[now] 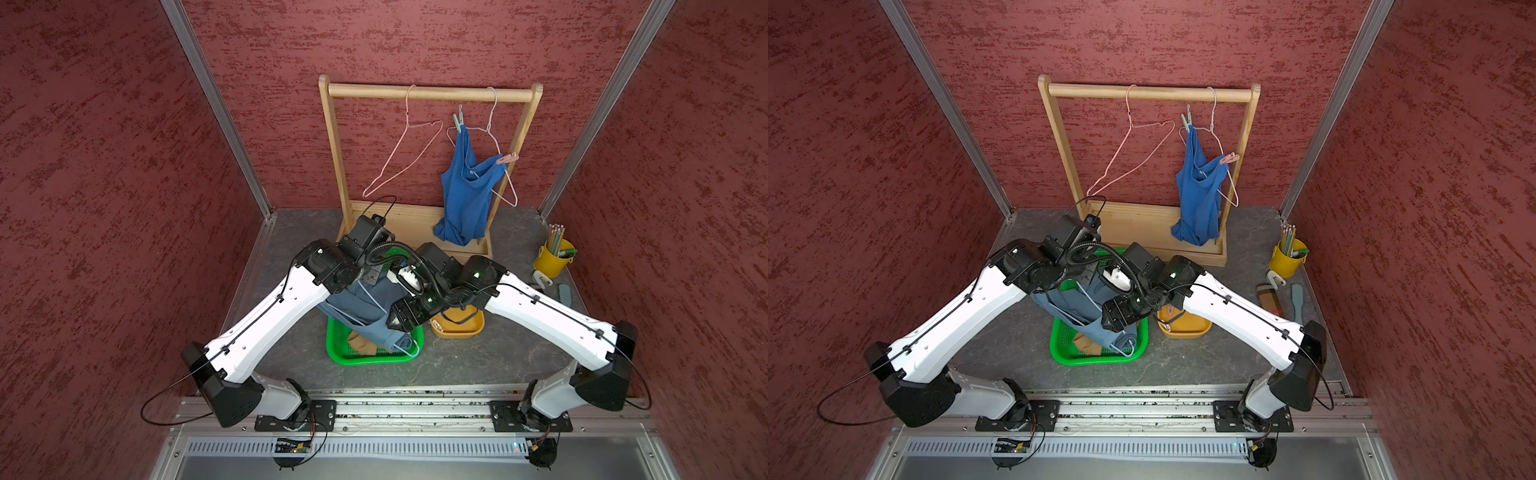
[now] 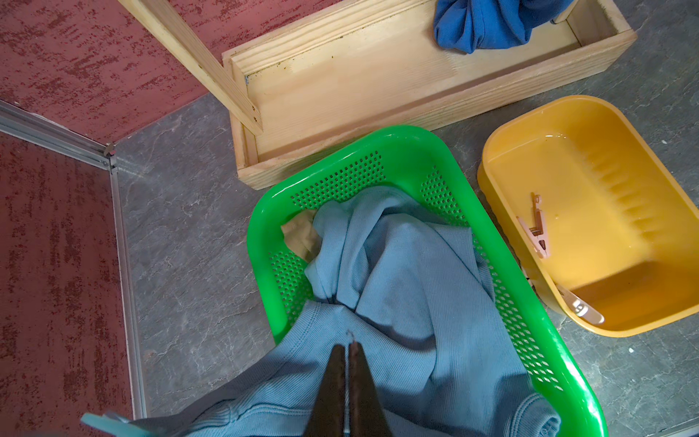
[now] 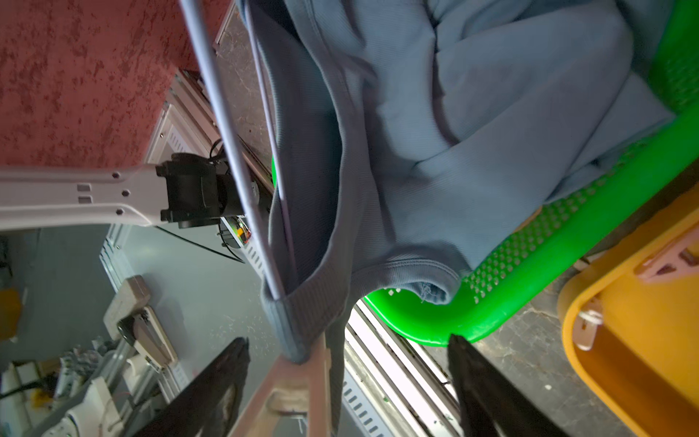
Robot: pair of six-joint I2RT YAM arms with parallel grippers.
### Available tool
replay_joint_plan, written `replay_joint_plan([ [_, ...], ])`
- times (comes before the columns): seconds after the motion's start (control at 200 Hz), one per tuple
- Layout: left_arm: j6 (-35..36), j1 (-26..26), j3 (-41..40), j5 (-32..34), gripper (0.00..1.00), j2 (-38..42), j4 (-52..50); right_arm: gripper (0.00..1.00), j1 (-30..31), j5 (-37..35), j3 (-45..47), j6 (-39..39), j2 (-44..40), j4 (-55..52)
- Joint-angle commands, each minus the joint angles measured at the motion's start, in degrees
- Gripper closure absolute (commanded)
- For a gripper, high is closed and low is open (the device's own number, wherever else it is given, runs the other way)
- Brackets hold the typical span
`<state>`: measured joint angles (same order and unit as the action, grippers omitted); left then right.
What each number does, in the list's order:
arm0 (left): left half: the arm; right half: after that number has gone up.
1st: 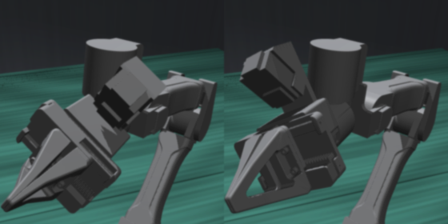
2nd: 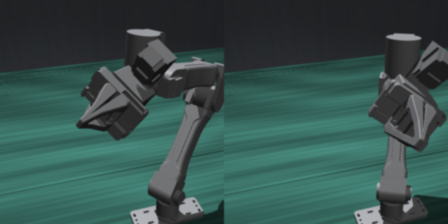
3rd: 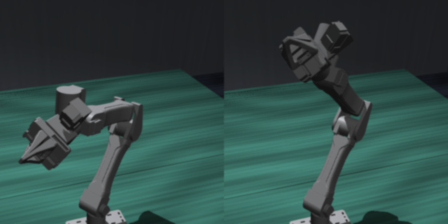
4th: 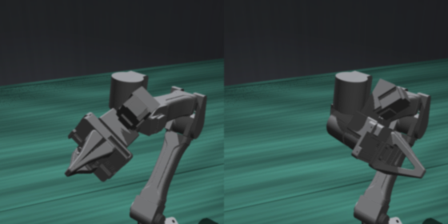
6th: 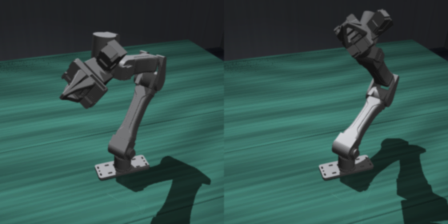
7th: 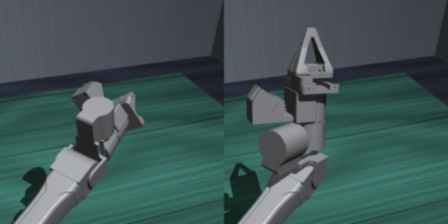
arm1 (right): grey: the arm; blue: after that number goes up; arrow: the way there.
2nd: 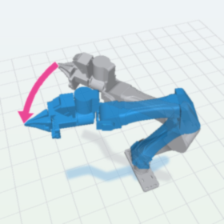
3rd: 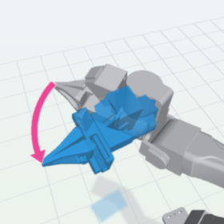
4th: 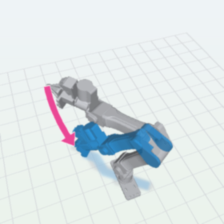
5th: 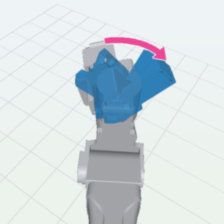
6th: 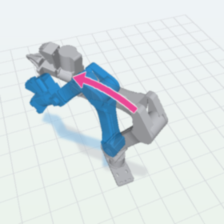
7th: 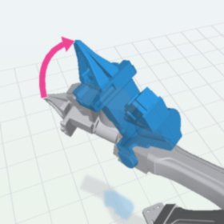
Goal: Remove the clothespins securing tank tops to the hanger
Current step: Remove the clothespin from the hanger.
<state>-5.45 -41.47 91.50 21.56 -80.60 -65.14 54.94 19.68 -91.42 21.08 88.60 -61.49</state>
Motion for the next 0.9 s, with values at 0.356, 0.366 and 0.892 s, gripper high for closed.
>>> replay_joint_plan([
  [0.356,1.5,-0.1,-2.4,2.3,1.0,1.8,1.1,0.58,0.9,-0.8,-3.8,3.4,-2.1,-0.9],
  [0.366,1.4,-0.1,-2.5,2.4,1.0,1.9,1.1,0.58,0.9,-0.8,-4.0,3.5,-2.1,-1.0],
  [0.892,0.7,0.2,-3.1,2.6,1.0,2.3,2.5,0.76,3.3,-0.2,-3.3,4.5,-1.9,-1.9],
])
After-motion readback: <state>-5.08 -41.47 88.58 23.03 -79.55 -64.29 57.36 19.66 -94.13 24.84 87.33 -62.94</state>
